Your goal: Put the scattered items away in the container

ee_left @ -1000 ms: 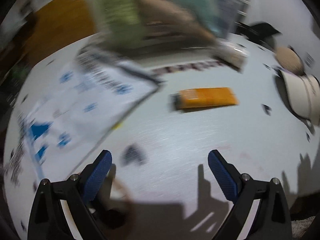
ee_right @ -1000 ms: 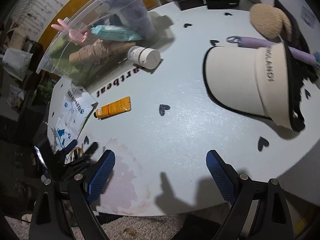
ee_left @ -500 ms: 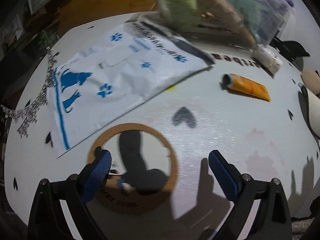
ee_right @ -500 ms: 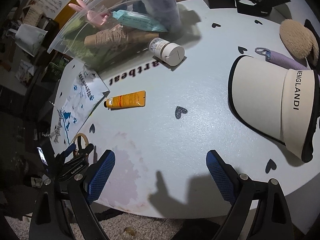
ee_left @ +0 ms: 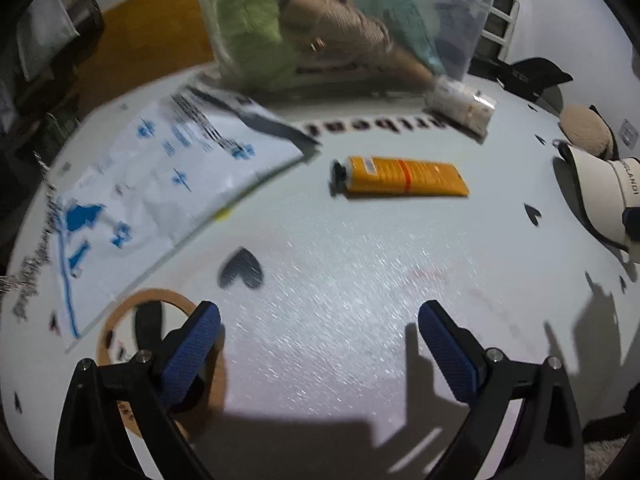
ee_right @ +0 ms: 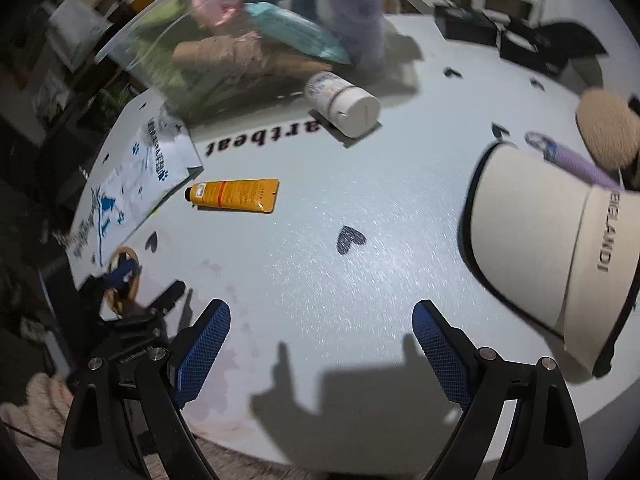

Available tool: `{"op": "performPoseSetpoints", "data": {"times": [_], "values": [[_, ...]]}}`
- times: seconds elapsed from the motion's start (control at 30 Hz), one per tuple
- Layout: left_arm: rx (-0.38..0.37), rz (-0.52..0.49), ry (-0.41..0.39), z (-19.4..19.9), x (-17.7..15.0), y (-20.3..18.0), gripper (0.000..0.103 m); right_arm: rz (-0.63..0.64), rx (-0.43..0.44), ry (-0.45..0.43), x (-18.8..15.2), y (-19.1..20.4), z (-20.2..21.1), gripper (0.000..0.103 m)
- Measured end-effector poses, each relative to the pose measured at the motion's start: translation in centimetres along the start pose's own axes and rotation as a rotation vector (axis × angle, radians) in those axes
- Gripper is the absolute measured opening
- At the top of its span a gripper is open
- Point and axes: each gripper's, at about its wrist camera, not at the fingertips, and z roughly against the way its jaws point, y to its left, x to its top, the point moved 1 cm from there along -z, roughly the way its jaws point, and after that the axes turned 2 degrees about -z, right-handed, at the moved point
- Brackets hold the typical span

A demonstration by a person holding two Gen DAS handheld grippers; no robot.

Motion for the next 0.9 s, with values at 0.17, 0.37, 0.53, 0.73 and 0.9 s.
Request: {"op": "performPoseSetpoints", "data": {"times": [0.17,0.37,0.53,0.73,0.9], "values": [[0.041,0.023,-0.086,1.1,-0.1,2.1,0.099,0.123,-0.121,-0.133,-1.6,2.1,0.1,0.093],[0.064,0.087,-0.066,1.8,-2.8,6.8,0.099,0.072,-0.142,-0.167,-3.8,4.7,-0.1,0.093],[0.099,0.084,-0.052,1.7,-5.1,10.0,0.099,0.049,-0.156,-0.183,-5.3,7.6,0.1,0.093],[0.001,0.084,-0.049,0.8,-4.9,11.2,0.103,0.031,-0.166,-0.184,-6.5,9.8,-0.2,0.093],[-0.096,0.015,-0.04,0.5,-4.5,9.9,0.102,-0.002,-0.177,-0.2,-7.1,10.3,0.2,0.093]]}}
